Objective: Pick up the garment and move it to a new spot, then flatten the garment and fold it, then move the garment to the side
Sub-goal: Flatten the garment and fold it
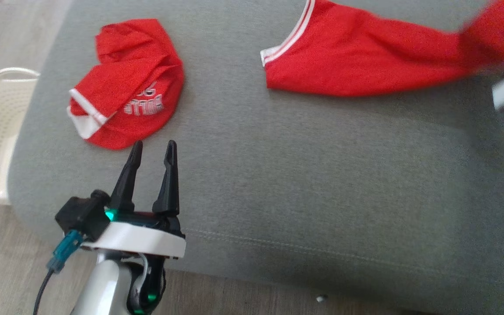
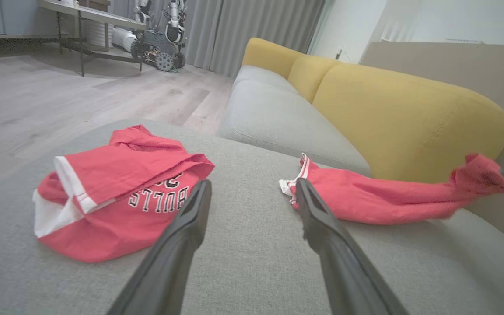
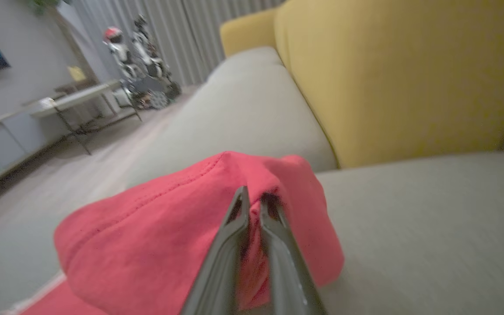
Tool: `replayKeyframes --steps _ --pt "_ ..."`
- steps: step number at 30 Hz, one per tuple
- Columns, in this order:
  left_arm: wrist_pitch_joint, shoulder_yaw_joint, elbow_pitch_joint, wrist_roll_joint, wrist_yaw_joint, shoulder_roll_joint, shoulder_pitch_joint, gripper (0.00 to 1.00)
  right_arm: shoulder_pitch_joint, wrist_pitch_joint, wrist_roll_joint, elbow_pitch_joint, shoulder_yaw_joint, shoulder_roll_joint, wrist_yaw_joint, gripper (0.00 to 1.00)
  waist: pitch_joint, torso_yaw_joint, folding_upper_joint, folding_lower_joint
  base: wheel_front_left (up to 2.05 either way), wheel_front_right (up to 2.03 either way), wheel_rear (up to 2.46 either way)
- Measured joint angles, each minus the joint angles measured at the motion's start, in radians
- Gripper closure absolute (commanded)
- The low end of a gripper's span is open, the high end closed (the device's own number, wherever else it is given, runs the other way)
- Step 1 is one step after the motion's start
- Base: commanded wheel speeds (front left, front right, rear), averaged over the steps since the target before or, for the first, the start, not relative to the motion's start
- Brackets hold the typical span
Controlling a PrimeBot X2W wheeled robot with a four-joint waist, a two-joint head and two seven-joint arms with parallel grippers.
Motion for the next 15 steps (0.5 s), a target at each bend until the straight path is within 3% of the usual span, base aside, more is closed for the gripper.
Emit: replayKeyframes --steps 1,2,3,11,15 --pt "0.000 0.000 0.001 0.006 0.000 0.000 -0.005 0.00 0.021 0.006 -0.008 0.029 -0.026 -0.009 0.000 0.88 0.006 -0.010 0.0000 0.0000 0.00 0.00 0.00" --pt "0.000 0.000 0.002 0.009 -0.001 0.000 -0.010 0.00 0.036 0.007 -0.022 0.055 -0.051 -0.015 0.000 0.48 0.011 -0.019 0.0000 0.0000 0.00 0.00 0.00" --pt "0.000 0.001 0.003 0.012 -0.008 0.000 -0.015 0.00 0.046 0.008 -0.042 0.076 -0.074 -0.018 0.000 0.00 0.015 -0.029 0.0000 0.0000 0.00 0.00 0.00" --pt "0.000 0.012 0.014 0.017 -0.009 0.000 -0.036 0.00 0.048 -0.027 -0.171 0.118 -0.230 0.030 0.000 0.00 0.004 -0.097 0.0000 0.0000 0.00 0.00 0.00" --pt "0.000 0.024 0.015 0.018 -0.009 0.000 -0.036 0.00 0.052 -0.058 -0.256 0.050 -0.270 0.087 0.000 0.00 -0.026 -0.122 0.0000 0.0000 0.00 0.00 0.00"
